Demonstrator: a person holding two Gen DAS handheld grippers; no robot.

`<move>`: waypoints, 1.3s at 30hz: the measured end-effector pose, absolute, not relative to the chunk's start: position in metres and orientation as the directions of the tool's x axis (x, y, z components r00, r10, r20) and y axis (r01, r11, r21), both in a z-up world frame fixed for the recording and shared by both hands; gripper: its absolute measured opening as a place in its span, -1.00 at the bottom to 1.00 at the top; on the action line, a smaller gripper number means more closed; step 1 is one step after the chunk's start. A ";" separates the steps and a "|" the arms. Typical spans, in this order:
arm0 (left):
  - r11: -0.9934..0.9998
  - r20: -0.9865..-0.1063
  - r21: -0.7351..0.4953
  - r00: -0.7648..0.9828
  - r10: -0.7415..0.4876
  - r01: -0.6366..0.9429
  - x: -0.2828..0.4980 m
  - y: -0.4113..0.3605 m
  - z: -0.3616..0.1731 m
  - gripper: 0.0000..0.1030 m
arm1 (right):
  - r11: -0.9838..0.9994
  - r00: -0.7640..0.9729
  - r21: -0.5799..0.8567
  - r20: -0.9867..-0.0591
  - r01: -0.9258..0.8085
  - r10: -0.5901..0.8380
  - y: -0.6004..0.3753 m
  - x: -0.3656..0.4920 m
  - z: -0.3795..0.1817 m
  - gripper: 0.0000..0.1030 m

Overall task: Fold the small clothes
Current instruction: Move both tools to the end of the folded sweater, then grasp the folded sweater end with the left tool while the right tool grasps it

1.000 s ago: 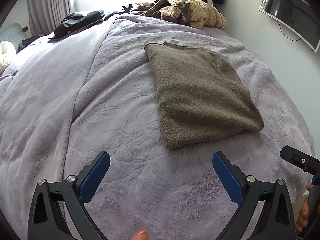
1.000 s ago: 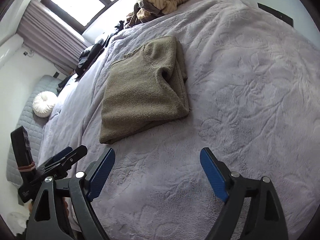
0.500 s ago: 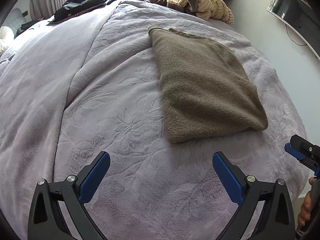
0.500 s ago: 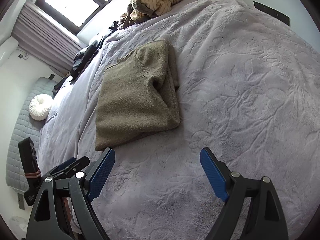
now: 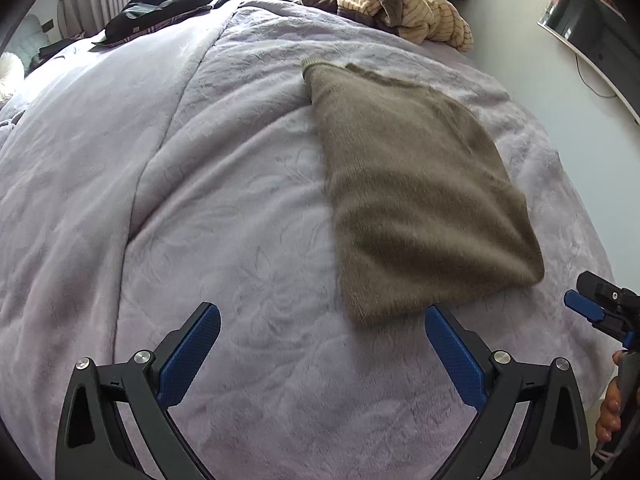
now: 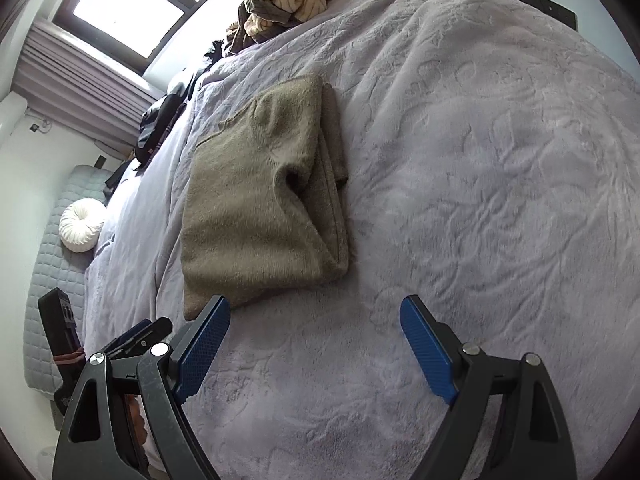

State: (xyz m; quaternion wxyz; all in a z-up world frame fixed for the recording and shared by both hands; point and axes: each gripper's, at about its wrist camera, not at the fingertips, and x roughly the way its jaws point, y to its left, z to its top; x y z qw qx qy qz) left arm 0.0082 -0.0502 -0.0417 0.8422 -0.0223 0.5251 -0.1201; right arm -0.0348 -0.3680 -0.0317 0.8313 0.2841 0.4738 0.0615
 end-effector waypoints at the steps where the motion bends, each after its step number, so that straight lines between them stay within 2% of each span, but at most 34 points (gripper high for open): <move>1: 0.970 -0.874 -0.167 0.428 -0.228 0.174 0.015 -0.048 -0.038 0.99 | 0.829 0.551 0.536 -0.745 0.157 0.377 -0.370 -0.031 -0.029 0.73; 5: 0.973 -0.858 -0.168 0.464 -0.222 0.157 0.045 -0.045 -0.026 0.99 | 0.817 0.572 0.563 -0.714 0.128 0.403 -0.380 -0.005 -0.018 0.73; 11: 0.951 -0.851 -0.261 0.425 -0.309 0.168 0.088 -0.052 -0.032 0.99 | 0.767 0.554 0.631 -0.683 0.119 0.476 -0.390 0.045 -0.026 0.73; 21: 0.893 -0.851 -0.382 0.285 -0.441 0.240 0.146 -0.083 -0.076 0.99 | 0.770 0.450 0.625 -0.729 0.130 0.516 -0.388 0.108 -0.073 0.73; 27: 0.843 -0.822 -0.484 0.207 -0.530 0.235 0.164 -0.093 -0.098 0.99 | 0.723 0.369 0.688 -0.688 0.060 0.625 -0.377 0.139 -0.086 0.74; 32: 0.826 -0.810 -0.489 0.205 -0.550 0.281 0.170 -0.109 -0.098 0.99 | 0.699 0.345 0.715 -0.659 0.011 0.669 -0.362 0.159 -0.091 0.74; 39: 0.821 -0.809 -0.491 0.197 -0.553 0.291 0.177 -0.115 -0.107 0.97 | 0.669 0.360 0.743 -0.634 0.035 0.685 -0.360 0.166 -0.105 0.72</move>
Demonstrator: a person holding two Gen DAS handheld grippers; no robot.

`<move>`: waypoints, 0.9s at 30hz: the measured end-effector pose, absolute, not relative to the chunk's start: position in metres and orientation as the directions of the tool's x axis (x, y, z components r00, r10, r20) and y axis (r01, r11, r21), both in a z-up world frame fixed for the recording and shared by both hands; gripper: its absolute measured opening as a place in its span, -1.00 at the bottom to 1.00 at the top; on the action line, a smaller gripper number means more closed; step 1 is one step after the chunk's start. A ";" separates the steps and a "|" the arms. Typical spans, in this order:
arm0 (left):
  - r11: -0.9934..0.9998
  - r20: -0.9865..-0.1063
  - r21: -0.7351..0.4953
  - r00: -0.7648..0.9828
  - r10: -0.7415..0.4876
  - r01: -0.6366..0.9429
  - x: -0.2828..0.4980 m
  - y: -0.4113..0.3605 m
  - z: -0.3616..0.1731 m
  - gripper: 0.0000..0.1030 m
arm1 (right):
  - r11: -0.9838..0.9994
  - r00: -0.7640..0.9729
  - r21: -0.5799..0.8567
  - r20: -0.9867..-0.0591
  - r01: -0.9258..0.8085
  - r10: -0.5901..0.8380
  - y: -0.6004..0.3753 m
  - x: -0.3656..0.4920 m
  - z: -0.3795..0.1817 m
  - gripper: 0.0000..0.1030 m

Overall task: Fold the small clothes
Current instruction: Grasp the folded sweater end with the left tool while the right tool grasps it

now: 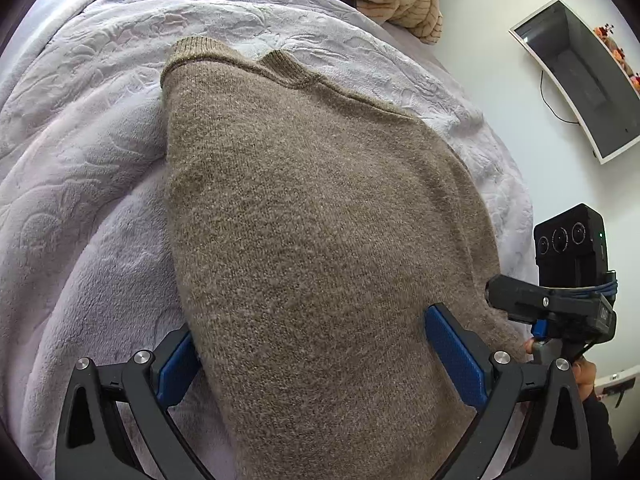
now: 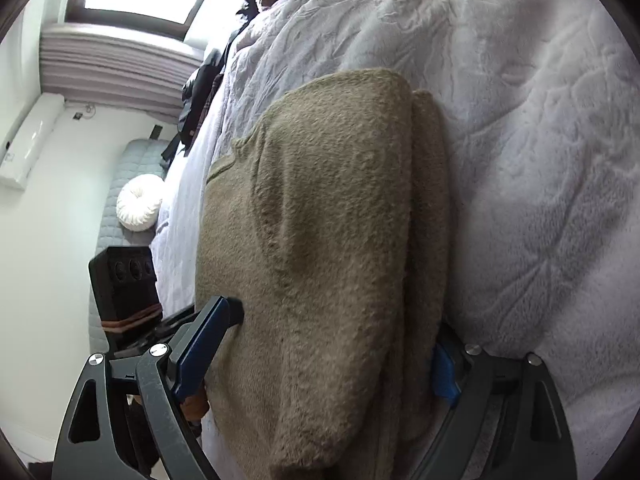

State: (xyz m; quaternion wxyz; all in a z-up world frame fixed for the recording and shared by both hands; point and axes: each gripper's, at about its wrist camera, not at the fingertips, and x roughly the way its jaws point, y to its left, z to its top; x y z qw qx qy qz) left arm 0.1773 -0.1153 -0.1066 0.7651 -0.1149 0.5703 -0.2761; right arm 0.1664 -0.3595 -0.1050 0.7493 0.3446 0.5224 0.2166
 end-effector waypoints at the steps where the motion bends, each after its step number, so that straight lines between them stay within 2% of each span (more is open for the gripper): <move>1: 0.823 -0.811 -0.487 0.200 -0.550 0.291 0.177 -0.115 -0.106 0.93 | 0.680 0.357 0.732 -0.646 0.038 0.675 -0.357 0.166 -0.104 0.69; 2: 0.829 -0.814 -0.478 0.209 -0.543 0.291 0.176 -0.113 -0.104 0.79 | 0.695 0.350 0.718 -0.661 0.037 0.664 -0.356 0.165 -0.103 0.41; 3: 0.833 -0.814 -0.470 0.221 -0.537 0.292 0.174 -0.112 -0.102 0.61 | 0.727 0.335 0.686 -0.695 0.042 0.636 -0.353 0.163 -0.101 -0.06; 4: 0.833 -0.811 -0.470 0.230 -0.538 0.294 0.173 -0.110 -0.100 0.49 | 0.731 0.333 0.681 -0.700 0.044 0.632 -0.352 0.162 -0.100 -0.15; 5: 0.828 -0.805 -0.475 0.234 -0.545 0.297 0.172 -0.108 -0.097 0.28 | 0.724 0.344 0.689 -0.689 0.039 0.638 -0.352 0.160 -0.096 -0.33; 6: 0.822 -0.796 -0.482 0.241 -0.555 0.302 0.170 -0.106 -0.092 0.08 | 0.716 0.353 0.698 -0.678 0.031 0.645 -0.352 0.159 -0.093 -0.36; 8: 0.816 -0.789 -0.482 0.247 -0.563 0.319 0.167 -0.104 -0.083 -0.05 | 0.691 0.374 0.723 -0.646 0.017 0.666 -0.351 0.154 -0.084 -0.37; 16: 0.818 -0.788 -0.444 0.275 -0.551 0.365 0.141 -0.093 -0.032 -0.07 | 0.568 0.414 0.823 -0.515 -0.005 0.751 -0.334 0.129 -0.043 -0.37; 27: 0.830 -0.791 -0.416 0.304 -0.532 0.371 0.058 -0.028 0.024 -0.07 | 0.518 0.368 0.854 -0.466 -0.053 0.805 -0.272 0.057 -0.005 -0.37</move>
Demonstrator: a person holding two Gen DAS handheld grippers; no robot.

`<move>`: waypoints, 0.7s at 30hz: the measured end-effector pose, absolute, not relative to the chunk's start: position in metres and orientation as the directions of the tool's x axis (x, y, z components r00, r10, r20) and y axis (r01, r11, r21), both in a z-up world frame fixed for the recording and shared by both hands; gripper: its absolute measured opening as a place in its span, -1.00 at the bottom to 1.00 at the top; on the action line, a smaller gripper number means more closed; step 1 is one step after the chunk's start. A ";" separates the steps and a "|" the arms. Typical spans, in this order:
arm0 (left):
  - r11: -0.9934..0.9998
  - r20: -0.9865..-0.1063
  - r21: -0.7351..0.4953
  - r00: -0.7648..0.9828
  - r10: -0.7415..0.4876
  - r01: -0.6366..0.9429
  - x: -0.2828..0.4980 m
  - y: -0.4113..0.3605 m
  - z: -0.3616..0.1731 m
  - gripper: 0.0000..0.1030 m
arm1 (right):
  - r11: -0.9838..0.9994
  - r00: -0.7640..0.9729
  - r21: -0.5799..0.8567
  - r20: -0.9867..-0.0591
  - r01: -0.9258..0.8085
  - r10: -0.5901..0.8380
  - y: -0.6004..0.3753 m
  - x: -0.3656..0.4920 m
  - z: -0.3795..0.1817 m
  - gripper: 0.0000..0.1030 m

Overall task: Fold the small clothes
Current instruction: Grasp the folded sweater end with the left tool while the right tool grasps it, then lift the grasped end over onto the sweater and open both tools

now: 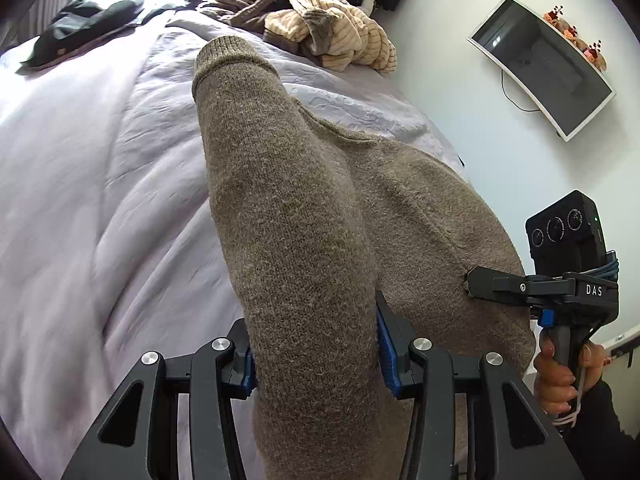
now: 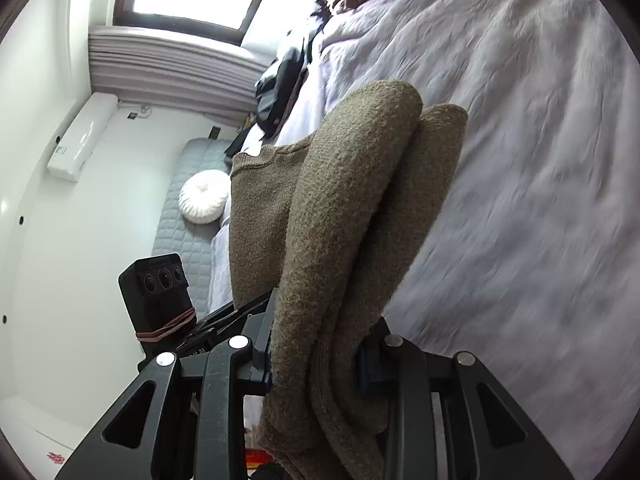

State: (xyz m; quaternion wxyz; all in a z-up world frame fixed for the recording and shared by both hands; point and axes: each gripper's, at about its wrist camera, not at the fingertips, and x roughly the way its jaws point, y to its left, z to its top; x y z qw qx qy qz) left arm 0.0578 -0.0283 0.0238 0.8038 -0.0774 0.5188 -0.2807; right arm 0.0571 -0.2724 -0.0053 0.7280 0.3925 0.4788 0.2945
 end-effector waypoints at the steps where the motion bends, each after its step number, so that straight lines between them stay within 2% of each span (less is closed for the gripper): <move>1: 0.834 -0.793 -0.413 0.305 -0.527 0.366 0.048 -0.020 0.025 -0.07 | 0.513 0.363 0.857 -0.462 -0.052 0.809 -0.266 0.050 -0.006 -0.37; 9: 0.869 -0.829 -0.391 0.294 -0.476 0.303 -0.004 0.028 -0.001 -0.07 | 0.504 0.304 0.864 -0.476 -0.015 0.825 -0.213 0.016 -0.040 -0.37; 14: 0.888 -0.857 -0.392 0.255 -0.448 0.241 -0.017 0.045 -0.042 -0.06 | 0.582 0.274 0.812 -0.567 0.032 0.776 -0.199 0.014 -0.074 -0.37; 18: 0.896 -0.849 -0.409 0.287 -0.444 0.175 -0.028 0.071 -0.053 -0.02 | 0.660 0.312 0.747 -0.648 0.084 0.695 -0.212 0.007 -0.083 -0.26; 19: 0.893 -0.840 -0.417 0.303 -0.450 0.171 -0.033 0.077 -0.050 0.01 | 0.678 0.326 0.729 -0.665 0.088 0.672 -0.217 0.004 -0.079 -0.24; 21: 0.916 -0.843 -0.369 0.358 -0.401 0.158 -0.041 0.090 -0.041 0.38 | 0.749 0.345 0.658 -0.724 0.083 0.598 -0.224 -0.002 -0.069 -0.17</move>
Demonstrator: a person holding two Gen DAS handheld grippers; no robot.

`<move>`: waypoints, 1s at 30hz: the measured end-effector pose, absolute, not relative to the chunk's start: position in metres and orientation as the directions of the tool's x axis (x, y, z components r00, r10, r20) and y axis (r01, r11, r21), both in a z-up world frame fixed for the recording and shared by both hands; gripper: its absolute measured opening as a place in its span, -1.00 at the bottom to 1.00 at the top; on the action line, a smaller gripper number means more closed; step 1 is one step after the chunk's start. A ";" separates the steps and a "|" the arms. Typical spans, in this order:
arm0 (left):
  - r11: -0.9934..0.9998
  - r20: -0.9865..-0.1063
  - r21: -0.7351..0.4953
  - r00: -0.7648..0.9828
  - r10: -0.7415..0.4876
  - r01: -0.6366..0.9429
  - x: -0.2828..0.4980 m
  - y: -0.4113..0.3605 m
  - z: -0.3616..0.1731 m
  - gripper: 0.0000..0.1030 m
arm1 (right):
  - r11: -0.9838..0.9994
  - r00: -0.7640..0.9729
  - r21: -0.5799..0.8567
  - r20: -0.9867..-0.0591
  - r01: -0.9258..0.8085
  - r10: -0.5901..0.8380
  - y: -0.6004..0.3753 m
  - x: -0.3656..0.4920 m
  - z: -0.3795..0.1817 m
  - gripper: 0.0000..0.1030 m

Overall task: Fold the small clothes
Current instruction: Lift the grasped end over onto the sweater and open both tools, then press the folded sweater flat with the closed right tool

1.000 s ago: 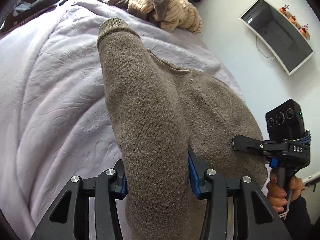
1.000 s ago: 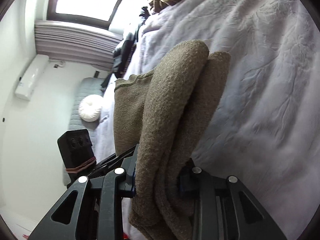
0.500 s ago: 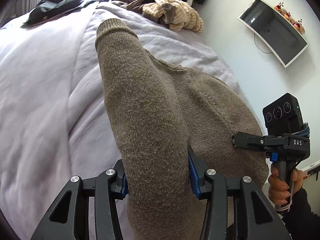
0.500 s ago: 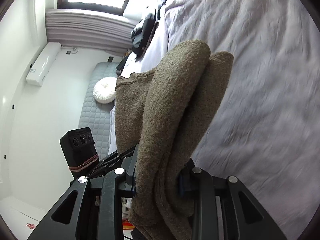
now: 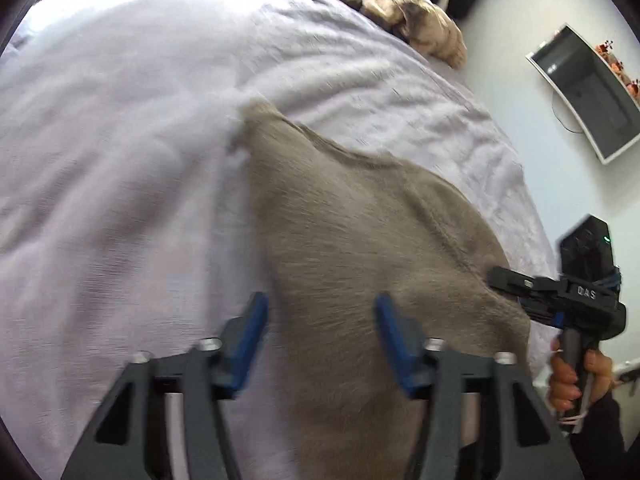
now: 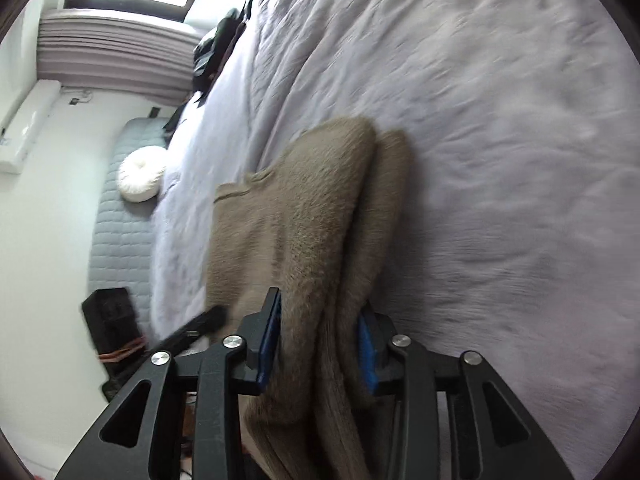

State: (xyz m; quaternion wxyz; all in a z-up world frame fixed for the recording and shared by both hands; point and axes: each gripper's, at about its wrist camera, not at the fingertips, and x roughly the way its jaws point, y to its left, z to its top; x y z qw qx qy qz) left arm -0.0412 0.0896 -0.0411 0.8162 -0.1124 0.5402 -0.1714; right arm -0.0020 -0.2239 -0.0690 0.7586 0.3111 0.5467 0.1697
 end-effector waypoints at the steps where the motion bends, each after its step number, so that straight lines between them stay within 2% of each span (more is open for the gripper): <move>1: 0.933 -0.844 -0.327 0.397 -0.360 0.151 -0.044 0.093 -0.034 0.38 | 0.778 0.353 0.624 -0.746 0.076 0.564 -0.226 -0.005 -0.063 -0.17; 5: 0.962 -0.837 -0.246 0.475 -0.273 0.120 -0.056 0.119 -0.019 0.38 | 0.830 0.407 0.554 -0.772 0.057 0.488 -0.238 -0.023 -0.038 -0.17; 7: 0.967 -0.834 -0.234 0.490 -0.253 0.100 -0.056 0.121 -0.016 0.38 | 0.836 0.442 0.549 -0.754 0.019 0.485 -0.236 -0.033 -0.023 -0.27; 8: 0.969 -0.835 -0.228 0.494 -0.244 0.095 -0.059 0.124 -0.015 0.38 | 0.838 0.450 0.545 -0.746 -0.008 0.490 -0.236 -0.044 -0.018 -0.63; 9: 0.971 -0.834 -0.221 0.497 -0.239 0.096 -0.062 0.122 -0.014 0.38 | 0.844 0.456 0.535 -0.741 -0.042 0.493 -0.230 -0.050 -0.010 -0.80; 14: 0.973 -0.839 -0.196 0.494 -0.230 0.121 -0.077 0.096 -0.015 0.38 | 0.869 0.456 0.452 -0.742 -0.200 0.491 -0.182 -0.069 0.012 -0.80; 17: 0.976 -0.851 -0.174 0.479 -0.217 0.133 -0.090 0.082 -0.023 0.38 | 0.888 0.455 0.400 -0.763 -0.227 0.460 -0.162 -0.080 0.005 -0.80; 22: 0.981 -0.860 -0.146 0.474 -0.191 0.129 -0.107 0.076 -0.041 0.39 | 0.924 0.450 0.340 -0.808 -0.173 0.382 -0.162 -0.092 -0.019 -0.80; 23: 0.981 -0.859 -0.148 0.477 -0.189 0.123 -0.110 0.076 -0.043 0.45 | 0.931 0.445 0.334 -0.819 -0.146 0.363 -0.167 -0.094 -0.027 -0.80; 24: 0.983 -0.859 -0.147 0.479 -0.182 0.111 -0.112 0.077 -0.045 0.58 | 0.933 0.440 0.337 -0.823 -0.128 0.358 -0.170 -0.094 -0.033 -0.82; 25: 0.984 -0.857 -0.149 0.484 -0.179 0.099 -0.113 0.078 -0.047 0.59 | 0.929 0.430 0.356 -0.826 -0.104 0.365 -0.177 -0.097 -0.041 -0.87; 30: 0.979 -0.853 -0.185 0.481 -0.204 0.086 -0.123 0.080 -0.056 0.59 | 0.913 0.448 0.399 -0.804 -0.080 0.391 -0.190 -0.108 -0.063 -0.89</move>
